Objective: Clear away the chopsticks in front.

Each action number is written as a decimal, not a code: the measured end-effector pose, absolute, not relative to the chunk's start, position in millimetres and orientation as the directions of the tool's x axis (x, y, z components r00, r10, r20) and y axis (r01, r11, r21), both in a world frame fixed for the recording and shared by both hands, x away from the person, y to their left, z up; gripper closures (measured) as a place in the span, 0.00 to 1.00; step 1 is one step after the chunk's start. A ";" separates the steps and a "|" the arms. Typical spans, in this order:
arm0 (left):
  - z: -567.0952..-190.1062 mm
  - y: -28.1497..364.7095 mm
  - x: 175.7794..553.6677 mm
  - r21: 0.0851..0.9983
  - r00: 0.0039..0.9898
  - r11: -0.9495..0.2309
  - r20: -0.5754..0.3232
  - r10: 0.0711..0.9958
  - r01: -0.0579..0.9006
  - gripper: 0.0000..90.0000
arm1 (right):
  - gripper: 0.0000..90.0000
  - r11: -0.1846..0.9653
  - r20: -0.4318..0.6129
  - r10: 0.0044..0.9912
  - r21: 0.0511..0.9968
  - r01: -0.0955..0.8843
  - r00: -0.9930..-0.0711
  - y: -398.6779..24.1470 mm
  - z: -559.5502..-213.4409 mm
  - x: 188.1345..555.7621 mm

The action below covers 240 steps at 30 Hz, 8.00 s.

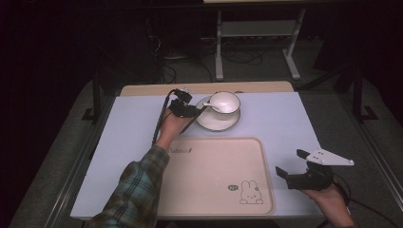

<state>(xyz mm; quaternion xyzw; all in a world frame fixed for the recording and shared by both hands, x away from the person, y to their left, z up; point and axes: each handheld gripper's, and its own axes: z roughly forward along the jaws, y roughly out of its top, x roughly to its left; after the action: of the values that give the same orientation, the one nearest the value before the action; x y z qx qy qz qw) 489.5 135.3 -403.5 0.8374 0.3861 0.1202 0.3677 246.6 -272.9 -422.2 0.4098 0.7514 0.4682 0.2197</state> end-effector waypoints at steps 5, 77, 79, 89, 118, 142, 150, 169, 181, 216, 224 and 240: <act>-406.0 149.9 483.9 0.703 0.687 -0.424 -0.125 0.716 0.570 0.85 | 0.00 0.231 0.051 0.821 0.881 0.413 -0.568 -272.5 -422.5 247.0; -393.5 252.5 383.9 0.718 0.610 -0.336 -0.155 0.777 0.610 0.95 | 0.00 0.236 0.054 0.819 0.876 0.422 -0.571 -272.3 -424.3 247.5; -393.5 253.1 378.9 0.718 0.613 -0.338 -0.155 0.775 0.609 0.95 | 0.00 0.238 0.053 0.819 0.875 0.421 -0.572 -272.1 -424.4 247.5; -393.8 246.7 331.1 0.715 0.643 -0.359 -0.163 0.749 0.600 0.95 | 0.00 0.245 0.049 0.814 0.875 0.419 -0.579 -270.4 -424.3 247.3; -433.2 215.9 291.9 0.611 0.688 -0.476 -0.161 0.708 0.633 0.94 | 0.00 0.245 0.051 0.815 0.872 0.423 -0.578 -268.7 -424.3 248.7; -419.7 219.6 303.3 0.664 0.682 -0.443 -0.139 0.718 0.602 0.64 | 0.00 0.259 0.040 0.807 0.873 0.413 -0.590 -266.0 -423.9 246.6; -410.6 206.9 326.3 0.688 0.723 -0.463 -0.129 0.679 0.558 0.38 | 0.00 0.266 0.036 0.801 0.872 0.410 -0.597 -264.2 -423.9 245.7; -385.7 170.8 415.0 0.725 0.766 -0.481 -0.101 0.635 0.494 0.35 | 0.00 0.275 0.032 0.798 0.870 0.410 -0.602 -264.2 -425.1 246.6; -383.5 139.5 471.3 0.730 0.753 -0.481 -0.070 0.655 0.486 0.65 | 0.00 0.276 0.030 0.797 0.871 0.407 -0.603 -264.6 -425.2 247.7; -421.8 114.4 512.3 0.694 0.678 -0.455 -0.064 0.733 0.557 0.94 | 0.00 0.261 0.045 0.794 0.875 0.407 -0.606 -266.6 -424.6 248.8; -409.4 134.0 506.7 0.683 0.656 -0.440 -0.075 0.751 0.582 0.94 | 0.00 0.262 0.046 0.792 0.876 0.406 -0.609 -267.3 -424.5 248.9; -388.3 192.9 442.2 0.687 0.636 -0.411 -0.098 0.765 0.599 0.94 | 0.00 0.268 0.042 0.793 0.872 0.410 -0.608 -267.0 -425.0 249.2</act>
<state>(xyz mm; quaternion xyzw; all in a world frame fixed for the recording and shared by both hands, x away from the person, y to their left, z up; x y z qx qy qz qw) 442.2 192.9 -388.3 0.8317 0.4102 0.1166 0.3556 249.2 -267.0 -425.0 0.3912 0.7688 0.4614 0.2076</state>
